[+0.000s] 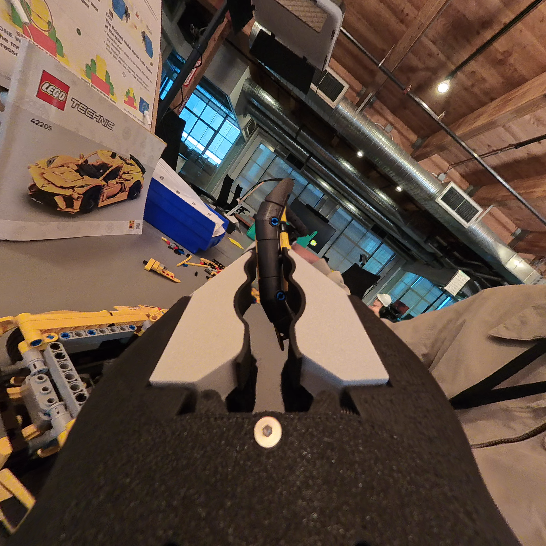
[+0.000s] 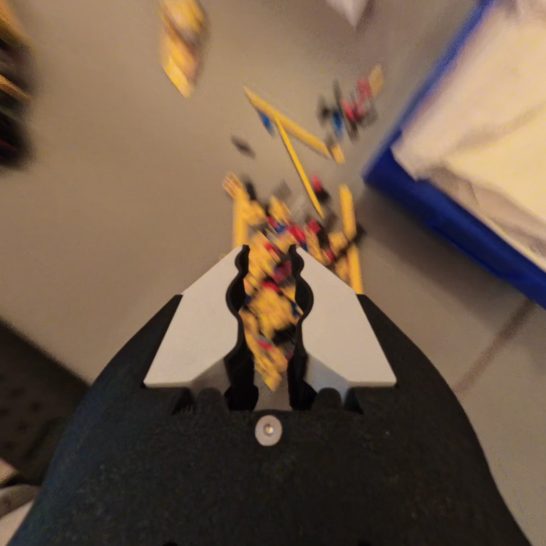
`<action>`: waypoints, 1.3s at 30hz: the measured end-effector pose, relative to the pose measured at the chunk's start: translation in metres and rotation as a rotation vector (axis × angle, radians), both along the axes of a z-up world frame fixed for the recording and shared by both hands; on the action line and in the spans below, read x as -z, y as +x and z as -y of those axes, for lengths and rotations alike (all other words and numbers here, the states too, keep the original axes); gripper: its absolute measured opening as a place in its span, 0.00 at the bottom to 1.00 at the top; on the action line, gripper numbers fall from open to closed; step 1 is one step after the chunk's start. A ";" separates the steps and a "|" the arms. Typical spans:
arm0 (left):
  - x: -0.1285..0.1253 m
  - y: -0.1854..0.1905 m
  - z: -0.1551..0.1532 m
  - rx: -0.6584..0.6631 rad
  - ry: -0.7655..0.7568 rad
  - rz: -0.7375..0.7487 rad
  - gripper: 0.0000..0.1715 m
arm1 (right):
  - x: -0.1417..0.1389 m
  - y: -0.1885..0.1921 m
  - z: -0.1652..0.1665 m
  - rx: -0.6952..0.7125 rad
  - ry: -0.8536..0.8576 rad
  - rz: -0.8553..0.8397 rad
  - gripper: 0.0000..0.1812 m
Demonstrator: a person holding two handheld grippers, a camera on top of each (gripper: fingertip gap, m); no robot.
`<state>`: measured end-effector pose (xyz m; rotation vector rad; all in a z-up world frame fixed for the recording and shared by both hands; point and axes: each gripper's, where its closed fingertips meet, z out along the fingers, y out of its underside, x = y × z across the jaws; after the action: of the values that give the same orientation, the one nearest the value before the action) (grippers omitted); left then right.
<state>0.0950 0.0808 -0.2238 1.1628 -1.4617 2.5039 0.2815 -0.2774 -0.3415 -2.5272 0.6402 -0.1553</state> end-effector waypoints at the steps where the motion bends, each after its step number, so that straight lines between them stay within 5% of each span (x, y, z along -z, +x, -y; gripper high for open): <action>1: -0.001 0.000 0.000 0.005 -0.018 -0.002 0.09 | -0.023 -0.009 -0.034 -0.045 0.175 -0.015 0.15; 4: -0.003 0.003 -0.001 0.016 -0.085 -0.016 0.09 | -0.108 -0.065 -0.147 -0.292 0.758 -0.066 0.24; 6: -0.002 0.005 -0.002 0.020 -0.125 -0.028 0.09 | -0.141 -0.099 -0.207 -0.369 0.990 -0.095 0.27; 9: -0.001 0.006 -0.001 0.036 -0.175 -0.045 0.09 | -0.151 -0.144 -0.285 -0.408 1.188 -0.261 0.28; 12: -0.006 0.005 -0.003 0.049 -0.243 -0.039 0.09 | -0.130 -0.162 -0.331 -0.360 1.254 -0.380 0.25; 15: -0.008 0.005 -0.006 0.051 -0.281 -0.036 0.09 | -0.115 -0.193 -0.344 -0.442 1.225 -0.504 0.17; 18: -0.010 0.004 -0.003 0.064 -0.271 -0.018 0.09 | -0.096 -0.206 -0.353 -0.456 1.121 -0.456 0.14; 22: -0.008 0.002 0.011 0.090 -0.218 -0.011 0.09 | -0.104 -0.204 -0.352 -0.416 1.208 -0.626 0.12; 24: -0.007 0.003 0.012 0.088 -0.207 -0.014 0.09 | -0.105 -0.205 -0.347 -0.440 1.205 -0.625 0.03; 30: -0.001 0.002 0.022 0.130 -0.146 -0.053 0.10 | -0.107 -0.196 -0.336 -0.429 1.205 -0.548 0.03; 32: 0.009 -0.002 0.031 0.165 -0.063 -0.080 0.22 | -0.111 -0.191 -0.327 -0.440 1.212 -0.569 0.03; 37: 0.010 -0.011 0.048 0.229 0.000 -0.023 0.12 | -0.108 -0.194 -0.315 -0.488 1.169 -0.584 0.03; 39: 0.017 -0.011 0.056 0.223 0.060 -0.033 0.20 | -0.100 -0.194 -0.320 -0.474 1.109 -0.517 0.03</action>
<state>0.0840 0.0246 -0.2404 0.9812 -1.5714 2.2986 0.0879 0.0425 -0.2419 -1.5273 0.1692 0.8170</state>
